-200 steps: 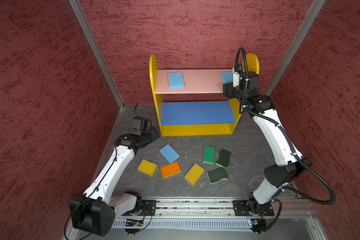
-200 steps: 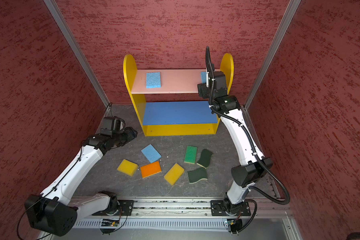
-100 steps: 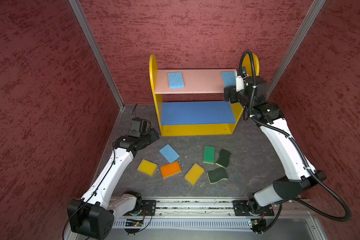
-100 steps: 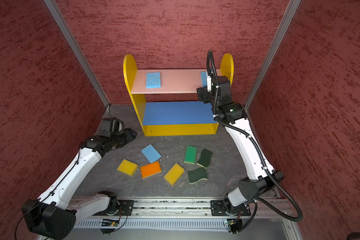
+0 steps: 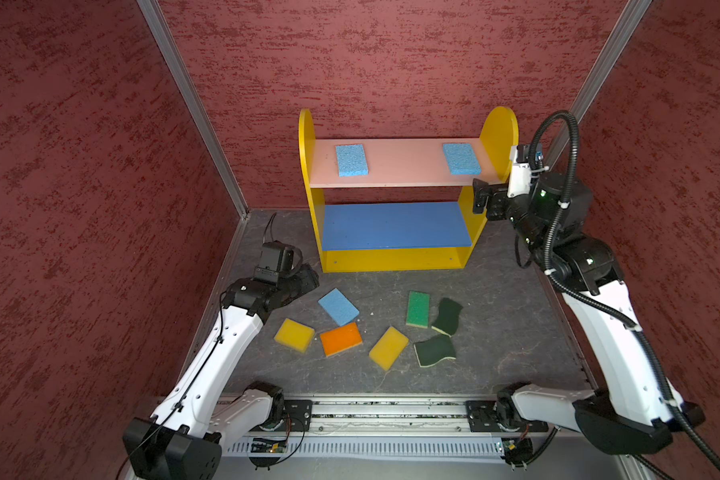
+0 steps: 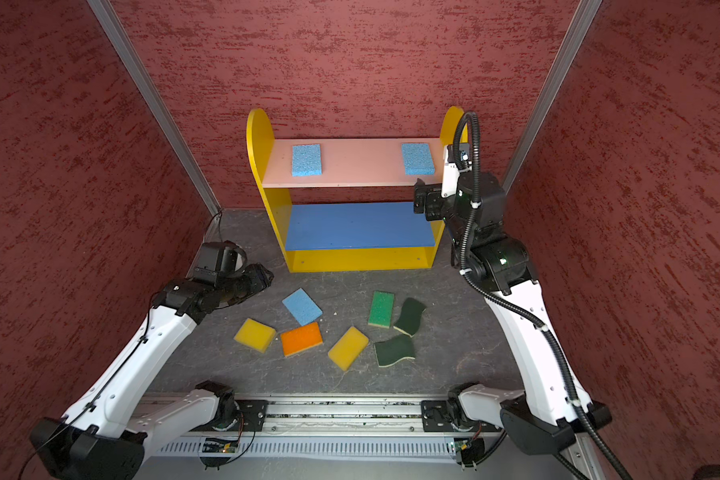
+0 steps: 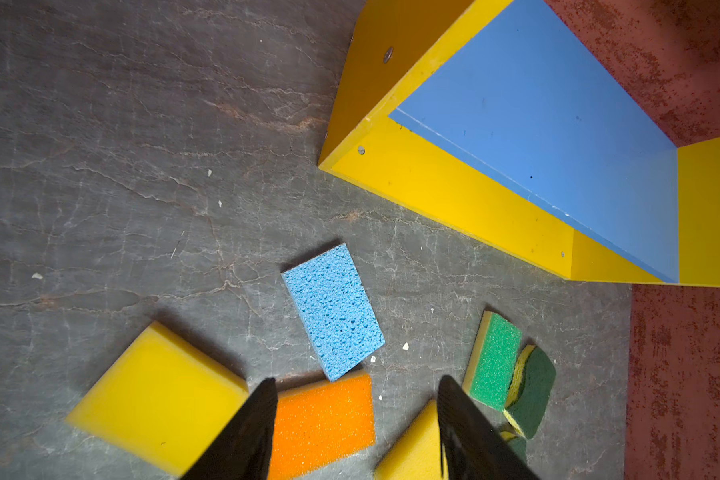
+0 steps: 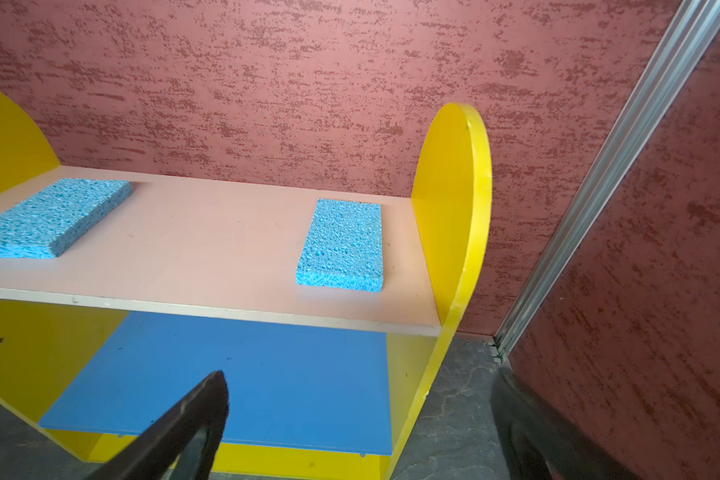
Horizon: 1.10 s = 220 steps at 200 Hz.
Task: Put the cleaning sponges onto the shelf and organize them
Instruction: 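Open the right gripper and withdraw it down toward the table sponges, then move the left gripper over the light blue sponge on the table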
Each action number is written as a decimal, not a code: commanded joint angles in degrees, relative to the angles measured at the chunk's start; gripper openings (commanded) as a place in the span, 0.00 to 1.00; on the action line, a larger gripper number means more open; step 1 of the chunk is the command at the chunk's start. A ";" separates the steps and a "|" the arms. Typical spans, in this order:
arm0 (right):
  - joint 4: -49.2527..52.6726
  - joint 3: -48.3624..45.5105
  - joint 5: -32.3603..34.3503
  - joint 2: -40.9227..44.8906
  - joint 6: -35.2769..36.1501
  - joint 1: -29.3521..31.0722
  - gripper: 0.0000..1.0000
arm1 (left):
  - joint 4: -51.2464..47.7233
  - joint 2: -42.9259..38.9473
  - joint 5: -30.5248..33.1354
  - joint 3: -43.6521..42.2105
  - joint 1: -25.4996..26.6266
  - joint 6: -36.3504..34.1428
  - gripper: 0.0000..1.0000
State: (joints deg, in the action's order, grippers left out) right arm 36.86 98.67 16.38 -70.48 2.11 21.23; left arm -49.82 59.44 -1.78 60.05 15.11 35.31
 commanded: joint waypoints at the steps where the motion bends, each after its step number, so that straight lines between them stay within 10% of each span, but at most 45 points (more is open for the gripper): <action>1: -0.11 -4.99 -2.46 2.92 -3.96 0.30 0.99 | -3.16 -2.26 1.74 0.17 0.85 -0.90 0.62; 148: -4.30 -47.27 -13.92 20.19 -26.89 0.30 0.99 | -7.36 -6.24 5.38 -8.31 8.02 3.36 0.63; 220: -8.41 -53.97 -17.59 18.96 -30.50 0.30 0.99 | -0.13 -1.71 4.31 -12.93 8.95 7.81 0.64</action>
State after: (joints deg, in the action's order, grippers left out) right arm 32.49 45.15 0.82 -50.04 -26.61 21.23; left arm -54.41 56.64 2.66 49.15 23.49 39.97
